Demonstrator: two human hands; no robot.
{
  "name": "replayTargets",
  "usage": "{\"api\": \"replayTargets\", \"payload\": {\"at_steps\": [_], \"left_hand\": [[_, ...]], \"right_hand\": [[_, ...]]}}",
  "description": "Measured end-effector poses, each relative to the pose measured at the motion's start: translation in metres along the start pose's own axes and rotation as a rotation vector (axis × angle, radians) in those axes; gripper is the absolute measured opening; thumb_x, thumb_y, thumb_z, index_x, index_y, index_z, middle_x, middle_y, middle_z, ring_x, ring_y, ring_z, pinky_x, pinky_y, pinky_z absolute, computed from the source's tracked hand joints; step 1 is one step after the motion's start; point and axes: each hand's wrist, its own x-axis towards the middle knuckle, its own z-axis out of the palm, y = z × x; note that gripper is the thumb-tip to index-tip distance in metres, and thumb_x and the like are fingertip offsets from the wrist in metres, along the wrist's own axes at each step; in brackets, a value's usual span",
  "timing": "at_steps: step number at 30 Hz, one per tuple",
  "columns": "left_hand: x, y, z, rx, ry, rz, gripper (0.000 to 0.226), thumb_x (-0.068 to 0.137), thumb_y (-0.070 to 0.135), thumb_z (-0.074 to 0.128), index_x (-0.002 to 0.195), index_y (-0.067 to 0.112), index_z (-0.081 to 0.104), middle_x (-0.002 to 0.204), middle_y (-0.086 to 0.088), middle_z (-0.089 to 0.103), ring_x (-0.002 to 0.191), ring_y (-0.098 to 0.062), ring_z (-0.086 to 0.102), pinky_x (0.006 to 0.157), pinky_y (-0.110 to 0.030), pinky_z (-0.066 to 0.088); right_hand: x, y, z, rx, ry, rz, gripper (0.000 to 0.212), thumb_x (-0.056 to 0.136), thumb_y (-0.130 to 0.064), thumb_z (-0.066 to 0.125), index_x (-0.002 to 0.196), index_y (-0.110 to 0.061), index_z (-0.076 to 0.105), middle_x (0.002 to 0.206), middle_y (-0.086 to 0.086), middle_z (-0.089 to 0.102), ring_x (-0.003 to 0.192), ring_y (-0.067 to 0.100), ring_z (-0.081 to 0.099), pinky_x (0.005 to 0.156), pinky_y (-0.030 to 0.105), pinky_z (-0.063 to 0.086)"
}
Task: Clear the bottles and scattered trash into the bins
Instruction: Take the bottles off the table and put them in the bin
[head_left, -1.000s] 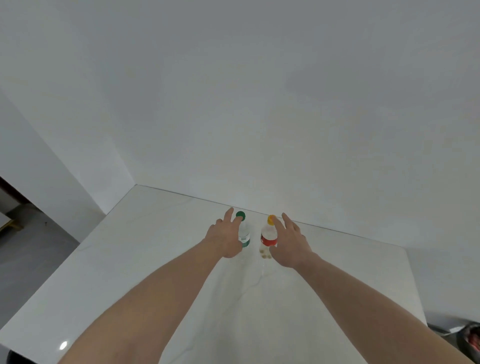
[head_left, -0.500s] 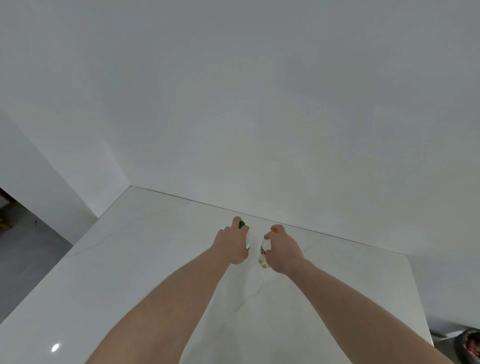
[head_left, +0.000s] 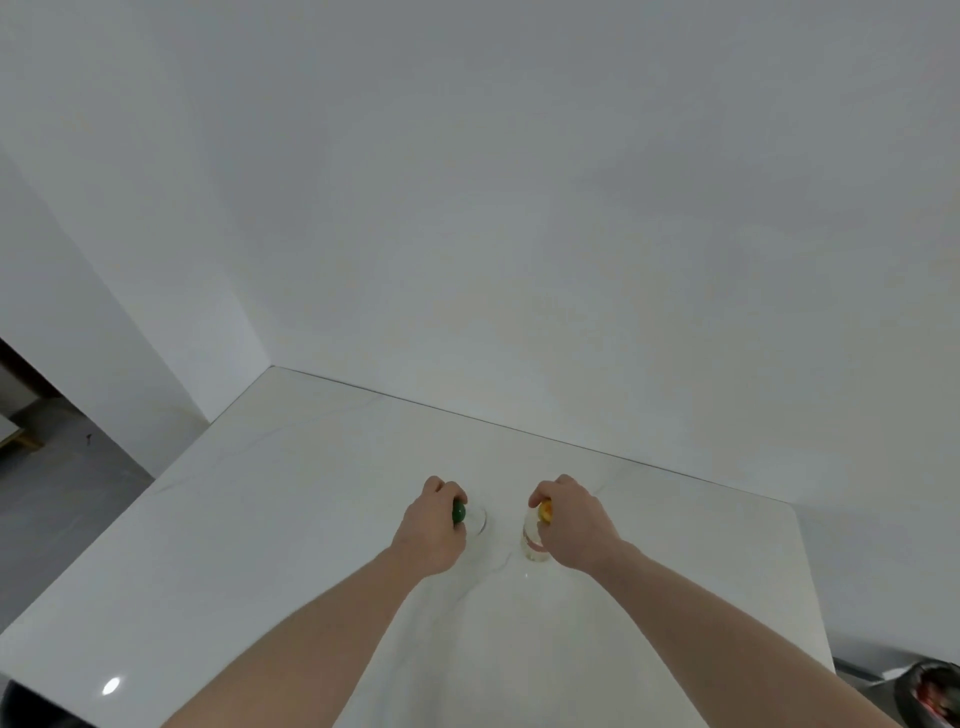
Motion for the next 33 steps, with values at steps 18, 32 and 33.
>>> {"api": "replayTargets", "payload": {"at_steps": [18,32,33], "left_hand": [[-0.203,-0.036,-0.023,-0.294,0.291,-0.120,0.029,0.088,0.018,0.069,0.111,0.035,0.064,0.111,0.020,0.055,0.076,0.000,0.062,0.073,-0.013,0.043],[-0.356,-0.090,-0.024,-0.344,0.266,-0.060,0.032,0.083,0.017,0.072,0.108,0.036,0.066,0.108,0.021,0.057,0.077,0.000,0.063,0.079,-0.026,0.052],[-0.363,-0.091,-0.021,-0.347,0.259,-0.055,0.032,0.083,0.016,0.072,0.108,0.036,0.067,0.108,0.020,0.057,0.076,0.000,0.064,0.080,-0.027,0.052]], "right_hand": [[-0.143,-0.045,0.036,0.075,0.029,-0.145,0.025,0.084,-0.034,0.063,0.109,-0.032,0.065,0.109,-0.014,0.057,0.098,0.010,0.059,0.083,0.025,0.047],[-0.302,-0.086,0.099,0.099,0.026,-0.054,0.017,0.084,-0.036,0.063,0.100,-0.034,0.066,0.104,-0.016,0.057,0.089,0.007,0.058,0.070,0.021,0.041],[-0.313,-0.086,0.101,0.103,0.027,-0.046,0.016,0.084,-0.036,0.063,0.100,-0.035,0.066,0.104,-0.016,0.057,0.088,0.006,0.057,0.070,0.021,0.041]]}}
